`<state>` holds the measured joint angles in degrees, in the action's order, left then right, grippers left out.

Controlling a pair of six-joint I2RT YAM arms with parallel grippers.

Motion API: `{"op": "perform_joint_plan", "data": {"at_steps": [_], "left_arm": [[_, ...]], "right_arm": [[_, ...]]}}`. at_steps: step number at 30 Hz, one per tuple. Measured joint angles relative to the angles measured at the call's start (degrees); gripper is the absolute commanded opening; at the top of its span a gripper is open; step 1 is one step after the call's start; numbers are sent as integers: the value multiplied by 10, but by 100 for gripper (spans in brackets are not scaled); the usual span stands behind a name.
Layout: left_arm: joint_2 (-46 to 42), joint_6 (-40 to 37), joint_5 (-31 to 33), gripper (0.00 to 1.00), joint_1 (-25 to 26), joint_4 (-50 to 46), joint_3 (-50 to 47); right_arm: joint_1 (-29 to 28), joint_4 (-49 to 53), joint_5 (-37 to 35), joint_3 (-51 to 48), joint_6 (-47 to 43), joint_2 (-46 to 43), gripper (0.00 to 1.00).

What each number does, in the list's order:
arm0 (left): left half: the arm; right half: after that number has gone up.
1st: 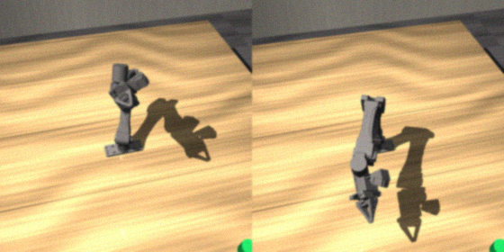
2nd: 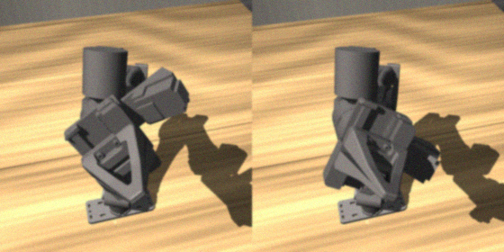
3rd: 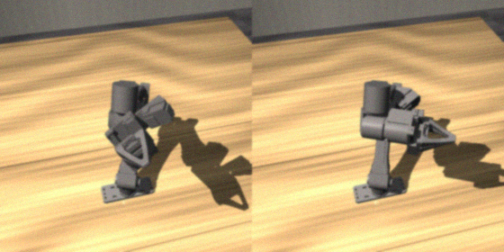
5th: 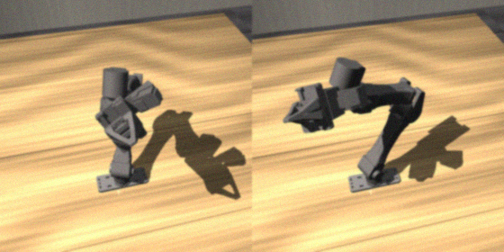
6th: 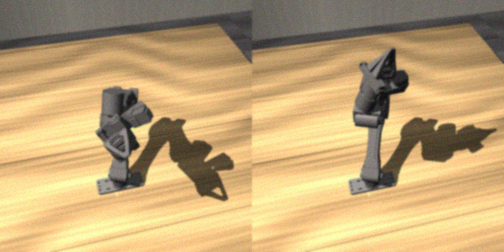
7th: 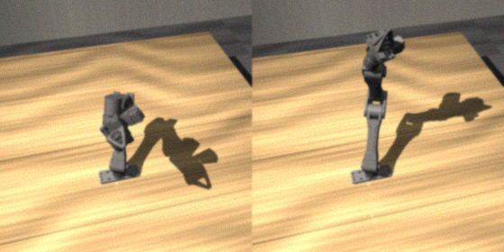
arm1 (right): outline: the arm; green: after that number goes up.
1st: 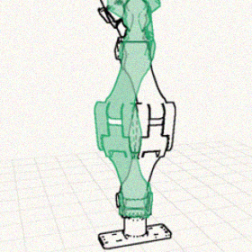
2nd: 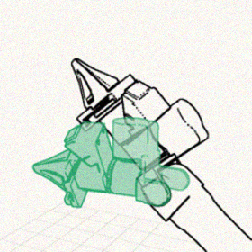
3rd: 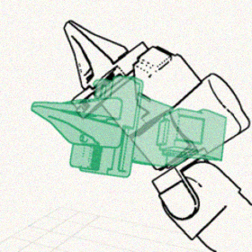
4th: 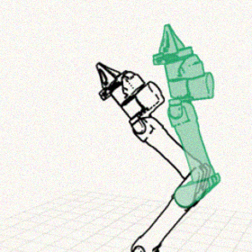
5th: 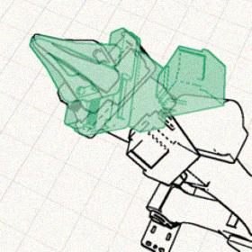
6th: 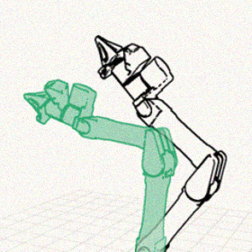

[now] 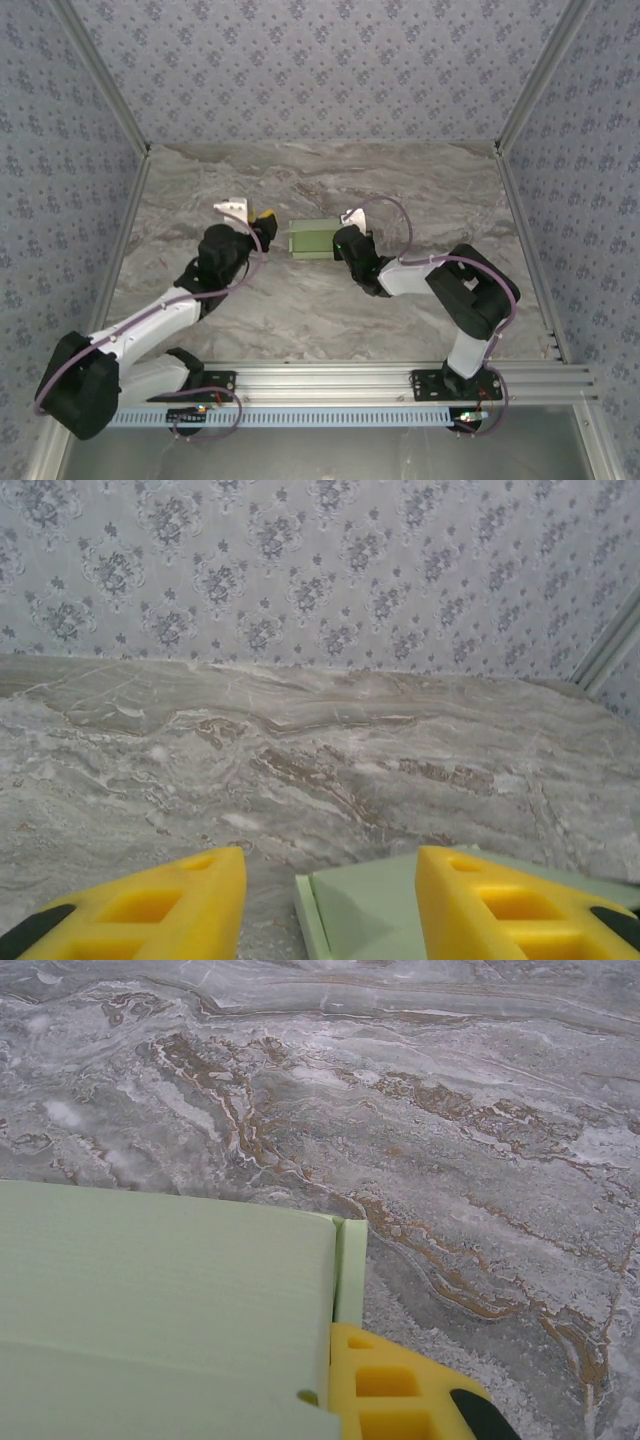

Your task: Fold the paper box

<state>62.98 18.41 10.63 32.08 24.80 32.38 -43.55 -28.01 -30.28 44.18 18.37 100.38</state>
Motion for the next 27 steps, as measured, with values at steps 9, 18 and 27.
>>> {"op": "perform_joint_plan", "data": {"at_steps": [9, 18, 27], "left_arm": [[160, 10, -82, 55, -35, -160, 190], [278, -31, -163, 55, -36, -290, 308], [329, -73, -208, 52, -25, -357, 322]], "right_arm": [[0, 7, 0, 4, -3, 0, 0], [0, 21, 0, 12, -9, 0, 0], [0, 32, -3, 18, -9, 0, 0]]}}
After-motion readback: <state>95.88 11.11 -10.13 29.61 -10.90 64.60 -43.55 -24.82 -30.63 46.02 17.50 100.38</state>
